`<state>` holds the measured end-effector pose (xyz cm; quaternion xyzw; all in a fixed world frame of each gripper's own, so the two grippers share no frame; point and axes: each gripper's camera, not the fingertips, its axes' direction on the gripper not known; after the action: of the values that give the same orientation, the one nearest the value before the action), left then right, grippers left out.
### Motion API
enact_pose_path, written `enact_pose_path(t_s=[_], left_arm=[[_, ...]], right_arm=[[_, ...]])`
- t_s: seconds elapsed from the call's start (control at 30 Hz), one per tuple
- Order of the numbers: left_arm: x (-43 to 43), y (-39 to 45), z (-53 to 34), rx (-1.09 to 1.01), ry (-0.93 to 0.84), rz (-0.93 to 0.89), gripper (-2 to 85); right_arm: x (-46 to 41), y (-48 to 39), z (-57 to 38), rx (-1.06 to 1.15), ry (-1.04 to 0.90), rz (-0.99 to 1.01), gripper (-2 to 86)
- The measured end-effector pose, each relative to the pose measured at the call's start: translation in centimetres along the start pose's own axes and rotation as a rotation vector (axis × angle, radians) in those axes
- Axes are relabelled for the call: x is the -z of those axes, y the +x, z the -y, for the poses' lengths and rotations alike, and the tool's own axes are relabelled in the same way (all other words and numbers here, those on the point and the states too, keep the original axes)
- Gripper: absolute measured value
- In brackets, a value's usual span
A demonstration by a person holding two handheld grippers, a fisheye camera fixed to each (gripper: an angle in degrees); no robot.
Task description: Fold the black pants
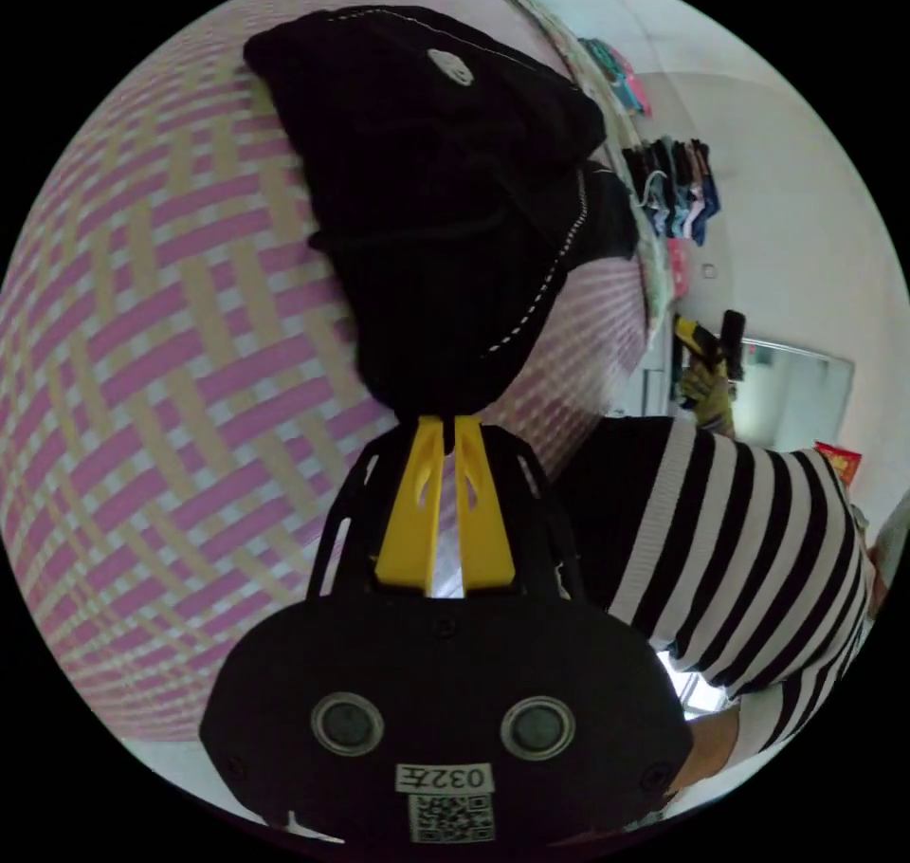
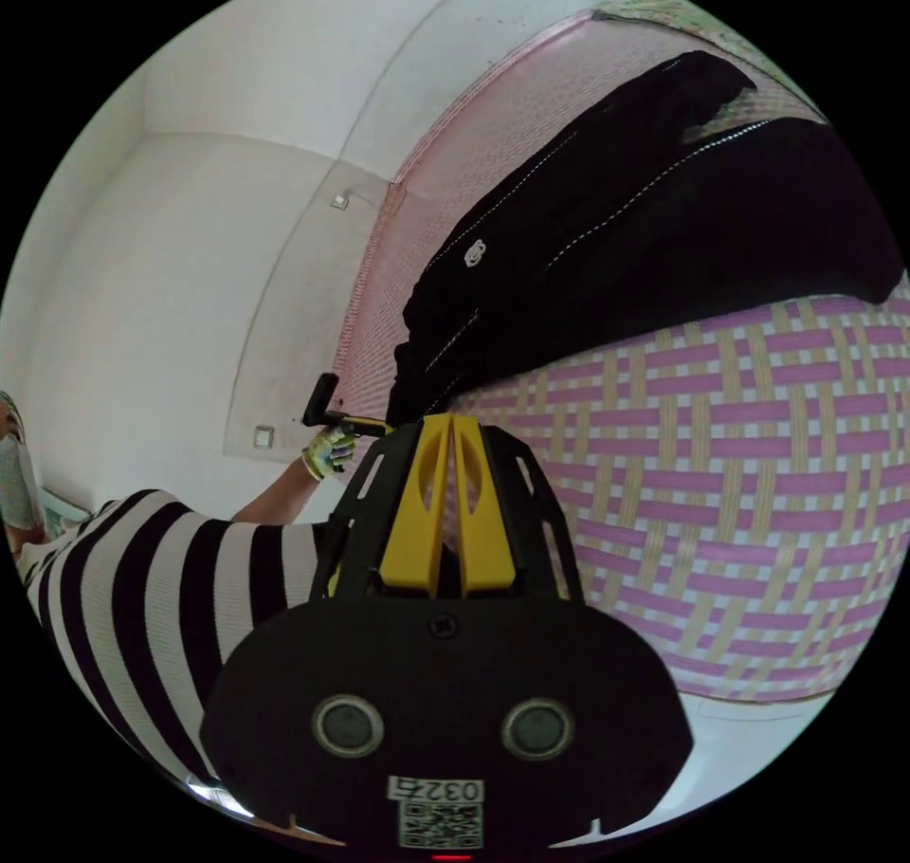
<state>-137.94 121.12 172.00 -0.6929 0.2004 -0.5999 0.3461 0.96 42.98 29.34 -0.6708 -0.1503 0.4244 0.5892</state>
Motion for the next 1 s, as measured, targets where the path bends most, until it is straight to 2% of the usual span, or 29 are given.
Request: enact_pose_path(t_s=[0.13,0.23,0.37,0.43,0.57,0.7,0.87,1.0], left_arm=[[5.0,-1.6,-1.9,0.114,0.005,0.159,-0.9],[6.3,-3.6,-4.0,0.237,-0.007,0.158,-0.9],[4.7,-4.3,-5.2,0.333,0.024,0.155,-1.2],[3.9,-4.4,-5.6,0.406,0.102,0.125,-1.4],[3.4,-4.2,-5.3,0.472,0.149,0.129,-1.5],[2.8,-4.2,-3.5,0.516,0.102,0.167,-1.5],[2.4,-4.4,-1.2,0.532,0.008,0.205,-1.3],[2.2,-5.5,-0.9,0.566,0.011,0.185,-0.3]], right_arm=[[1.5,0.3,1.3,-0.008,0.041,-0.048,-0.9],[3.4,1.3,2.0,-0.053,0.09,-0.201,-0.7],[5.8,4.3,3.9,-0.144,0.134,-0.285,0.8],[7.1,6.0,7.0,-0.173,0.14,-0.366,5.1],[8.3,7.9,13.4,-0.201,0.15,-0.439,6.7],[6.9,9.4,21.8,-0.185,0.039,-0.618,8.9],[5.2,13.6,27.9,-0.306,-0.046,-0.559,12.3],[2.2,15.6,30.1,-0.33,-0.165,-0.631,9.7]])
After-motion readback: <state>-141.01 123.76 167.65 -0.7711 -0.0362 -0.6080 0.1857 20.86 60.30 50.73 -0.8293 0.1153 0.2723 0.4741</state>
